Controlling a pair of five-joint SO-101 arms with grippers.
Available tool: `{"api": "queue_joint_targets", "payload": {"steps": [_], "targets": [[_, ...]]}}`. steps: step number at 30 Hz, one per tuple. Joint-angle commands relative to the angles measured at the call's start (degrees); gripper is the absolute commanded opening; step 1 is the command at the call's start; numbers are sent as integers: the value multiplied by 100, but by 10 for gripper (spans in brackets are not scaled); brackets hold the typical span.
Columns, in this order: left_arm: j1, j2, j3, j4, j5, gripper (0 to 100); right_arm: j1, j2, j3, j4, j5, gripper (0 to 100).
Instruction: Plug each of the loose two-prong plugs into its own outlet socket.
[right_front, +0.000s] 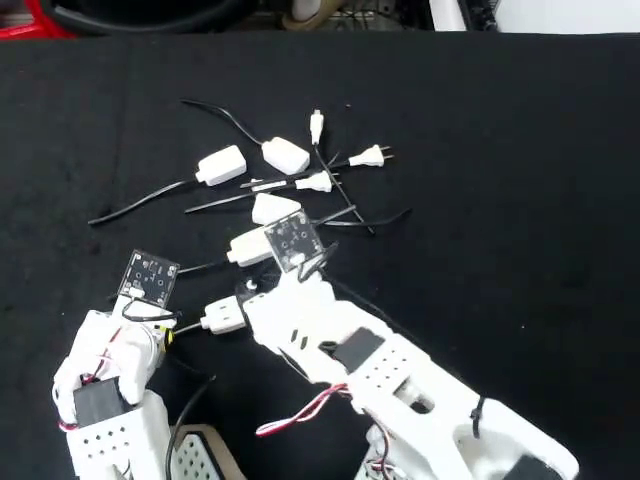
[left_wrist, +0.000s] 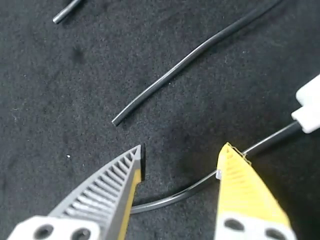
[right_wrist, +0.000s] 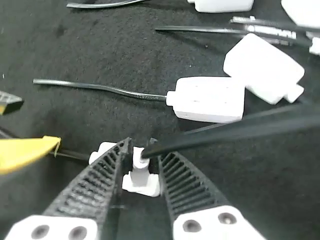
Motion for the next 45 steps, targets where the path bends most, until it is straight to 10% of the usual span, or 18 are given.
{"api": "queue_joint_targets", "payload": {"steps": [1,45], "targets": [[13,-26,40,44,-62,242,-44,277,-295,-62,-360,13],[840,-26,-1200,791,-229,246,-607,558,40,-176,1345,13]]}}
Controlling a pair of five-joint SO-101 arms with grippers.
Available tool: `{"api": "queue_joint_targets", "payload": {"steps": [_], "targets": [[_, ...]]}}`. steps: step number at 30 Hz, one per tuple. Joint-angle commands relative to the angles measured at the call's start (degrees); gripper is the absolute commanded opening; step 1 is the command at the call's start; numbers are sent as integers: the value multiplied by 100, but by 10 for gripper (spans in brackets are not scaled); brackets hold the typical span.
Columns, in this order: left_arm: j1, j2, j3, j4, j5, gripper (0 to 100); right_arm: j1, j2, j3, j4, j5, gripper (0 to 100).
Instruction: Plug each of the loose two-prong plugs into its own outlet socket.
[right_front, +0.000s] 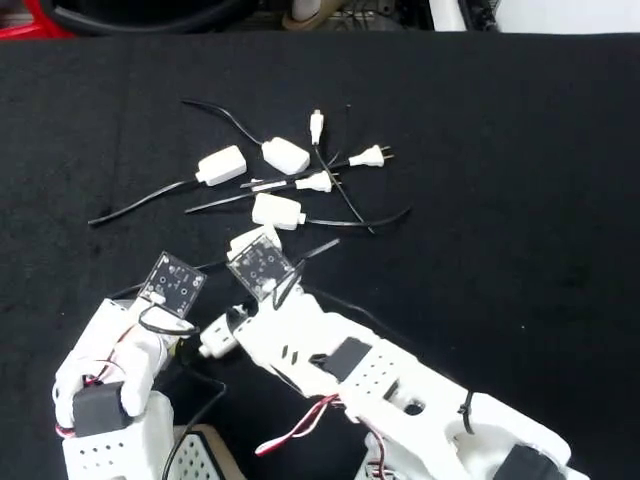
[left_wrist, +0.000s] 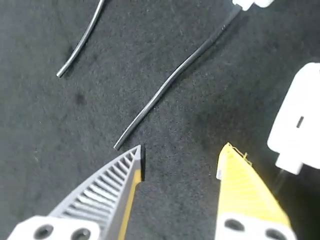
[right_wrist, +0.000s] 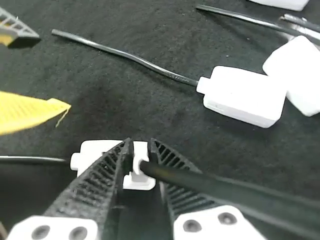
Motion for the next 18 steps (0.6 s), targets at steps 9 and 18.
{"api": "queue_joint_targets", "payload": {"steps": [9,18], "targets": [[400,0,-268,35,123,247,-88,743,-1244,1037,141,266],[1042,378,-215,-141,141,248,-105,743,-3099,4343,246,293]]}}
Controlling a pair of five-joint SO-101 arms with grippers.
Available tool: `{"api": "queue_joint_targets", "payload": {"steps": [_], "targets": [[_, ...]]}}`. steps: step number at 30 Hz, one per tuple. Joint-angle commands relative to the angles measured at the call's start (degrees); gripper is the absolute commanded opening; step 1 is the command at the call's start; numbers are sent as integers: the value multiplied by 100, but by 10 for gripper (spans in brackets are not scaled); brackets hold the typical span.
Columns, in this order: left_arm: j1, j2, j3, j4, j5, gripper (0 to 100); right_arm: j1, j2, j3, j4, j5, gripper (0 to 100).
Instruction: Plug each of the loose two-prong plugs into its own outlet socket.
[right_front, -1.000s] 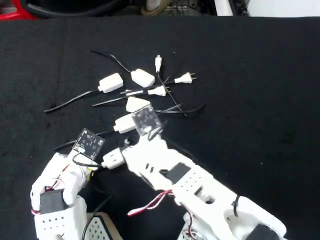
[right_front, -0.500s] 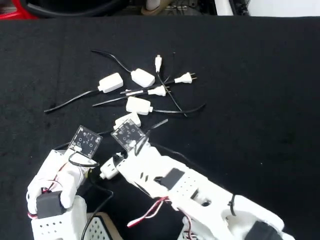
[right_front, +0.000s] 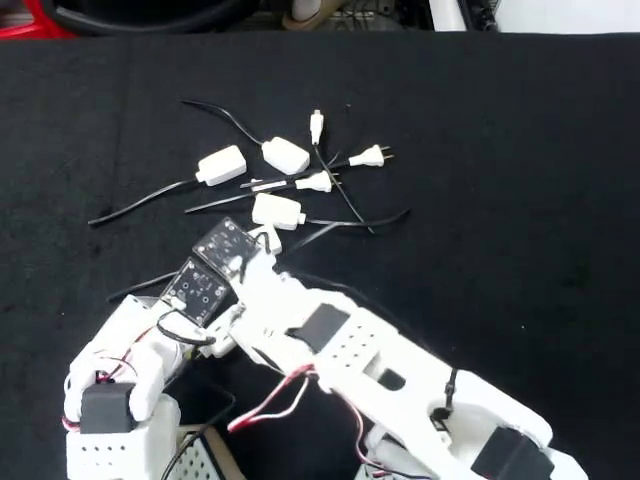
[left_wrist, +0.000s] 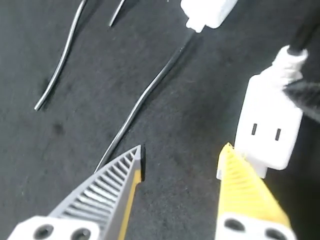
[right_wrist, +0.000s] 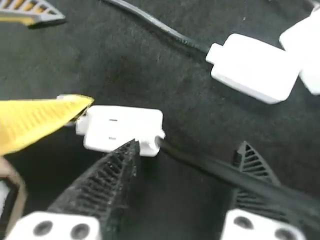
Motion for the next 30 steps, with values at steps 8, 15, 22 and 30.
{"api": "queue_joint_targets", "payload": {"steps": [8,15,22,30], "targets": [[752,2549,-769,-844,545,298,536,-4,-2237,4246,1864,293],[936,3701,-1182,-1380,1037,300,2875,-4,-3020,4905,2040,293],[1508,4290,-1156,-2171,1257,300,4132,-4,-3591,4914,1952,293],[1745,6084,-1490,-2980,1222,296,4334,-4,-3521,4905,1635,293]]}}
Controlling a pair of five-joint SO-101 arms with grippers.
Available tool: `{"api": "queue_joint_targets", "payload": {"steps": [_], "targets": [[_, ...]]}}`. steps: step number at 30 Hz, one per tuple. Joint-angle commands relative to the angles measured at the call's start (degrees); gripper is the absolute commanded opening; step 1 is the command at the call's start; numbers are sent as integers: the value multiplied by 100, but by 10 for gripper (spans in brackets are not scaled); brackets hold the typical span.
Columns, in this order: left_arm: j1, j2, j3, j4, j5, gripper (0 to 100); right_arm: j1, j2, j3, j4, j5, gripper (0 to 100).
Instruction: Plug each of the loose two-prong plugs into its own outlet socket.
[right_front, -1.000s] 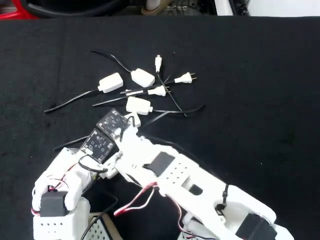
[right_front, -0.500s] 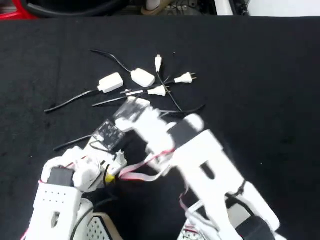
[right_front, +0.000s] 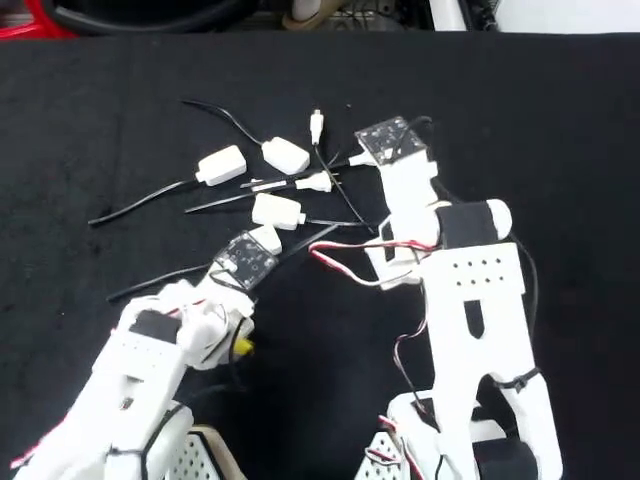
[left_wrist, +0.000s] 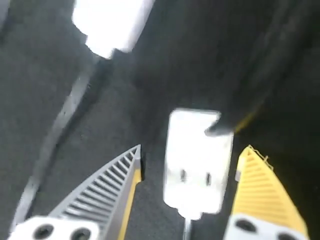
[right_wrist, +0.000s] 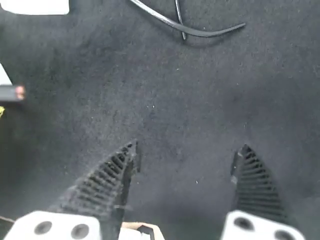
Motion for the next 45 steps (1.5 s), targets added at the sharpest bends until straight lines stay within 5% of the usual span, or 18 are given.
{"api": "queue_joint_targets", "payload": {"steps": [1,8,14,21,26,34,38,42,45], "targets": [[4,747,-673,-35,35,295,105,-4,-198,26,-79,293],[-22,1204,-919,-18,35,181,114,-4,-136,44,-79,293],[-215,1204,-1560,897,26,25,114,-4,-145,53,-79,293],[-1727,1275,-3011,1301,-1073,35,607,40,-136,53,-79,293],[-1938,1503,-2967,387,-1714,36,809,40,-48,44,-185,293],[-2352,3420,-3591,-809,-1749,41,835,4,708,-202,-404,293],[-2448,4598,-4418,-730,-1732,72,844,4,1138,-598,-404,293],[-2484,5152,-5068,0,-1723,262,844,4,1279,-703,-404,293],[-2536,4826,-5385,580,-1749,242,844,4,1288,-703,-360,293]]}}
